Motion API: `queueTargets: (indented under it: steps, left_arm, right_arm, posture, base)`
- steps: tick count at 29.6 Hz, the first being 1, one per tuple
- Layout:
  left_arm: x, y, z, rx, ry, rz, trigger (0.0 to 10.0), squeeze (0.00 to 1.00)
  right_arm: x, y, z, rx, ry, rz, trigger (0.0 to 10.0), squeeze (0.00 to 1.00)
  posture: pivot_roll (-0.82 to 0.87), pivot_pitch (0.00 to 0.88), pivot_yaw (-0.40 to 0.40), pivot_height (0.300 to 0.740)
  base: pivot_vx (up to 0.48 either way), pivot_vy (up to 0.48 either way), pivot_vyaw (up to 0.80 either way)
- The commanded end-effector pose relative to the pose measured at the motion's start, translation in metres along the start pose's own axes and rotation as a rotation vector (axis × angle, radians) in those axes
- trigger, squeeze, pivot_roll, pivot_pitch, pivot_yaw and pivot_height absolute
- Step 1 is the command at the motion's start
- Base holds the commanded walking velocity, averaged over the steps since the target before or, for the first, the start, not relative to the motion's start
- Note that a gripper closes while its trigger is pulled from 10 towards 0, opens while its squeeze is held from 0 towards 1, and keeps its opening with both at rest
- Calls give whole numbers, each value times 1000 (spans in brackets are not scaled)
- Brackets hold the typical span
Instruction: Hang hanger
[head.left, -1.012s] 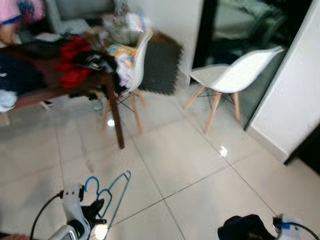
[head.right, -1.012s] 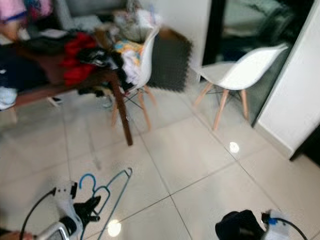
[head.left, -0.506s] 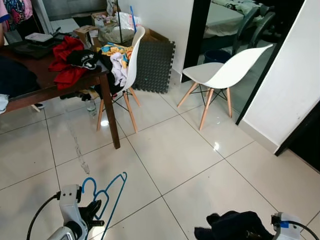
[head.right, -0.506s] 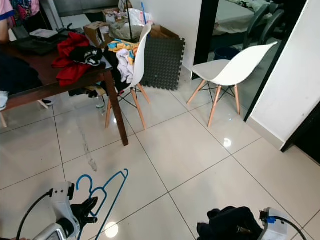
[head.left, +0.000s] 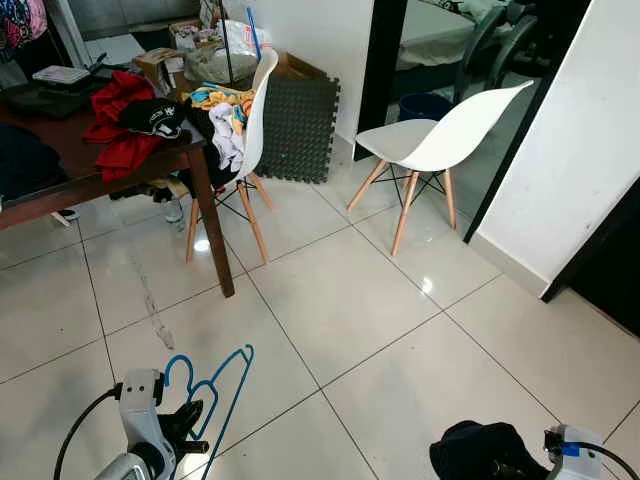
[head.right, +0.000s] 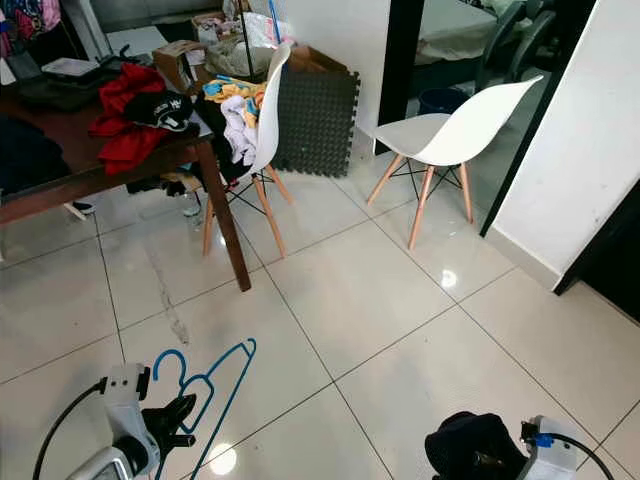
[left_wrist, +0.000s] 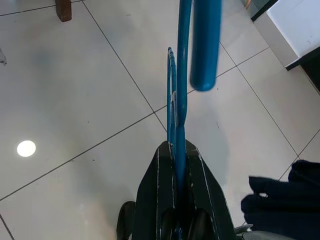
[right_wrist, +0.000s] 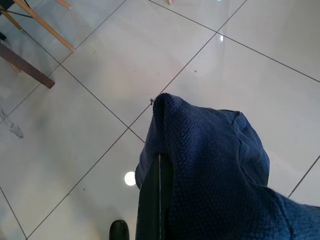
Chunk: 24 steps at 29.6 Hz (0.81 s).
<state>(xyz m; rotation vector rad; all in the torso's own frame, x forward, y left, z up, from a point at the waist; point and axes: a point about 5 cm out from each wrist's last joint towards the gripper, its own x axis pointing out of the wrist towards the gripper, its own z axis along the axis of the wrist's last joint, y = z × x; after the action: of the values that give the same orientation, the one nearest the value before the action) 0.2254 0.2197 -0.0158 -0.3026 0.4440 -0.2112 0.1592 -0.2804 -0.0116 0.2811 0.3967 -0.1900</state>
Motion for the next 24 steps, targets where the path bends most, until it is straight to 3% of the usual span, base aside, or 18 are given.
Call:
queueTargets:
  steps: [1,24]
  left_arm:
    - [-3,2,-4,-7,20,10,10000,0]
    - [-3,3,-5,-7,22,11,10000,0]
  right_arm:
    - [-2,-2,1,19,-11,-12,10000,0]
    - [-2,-3,0,19,-10,-13,10000,0]
  posture:
    - [-1,130,-23,740]
    - [0,127,-25,740]
  base:
    - [0,0,0]
    - [0,0,0]
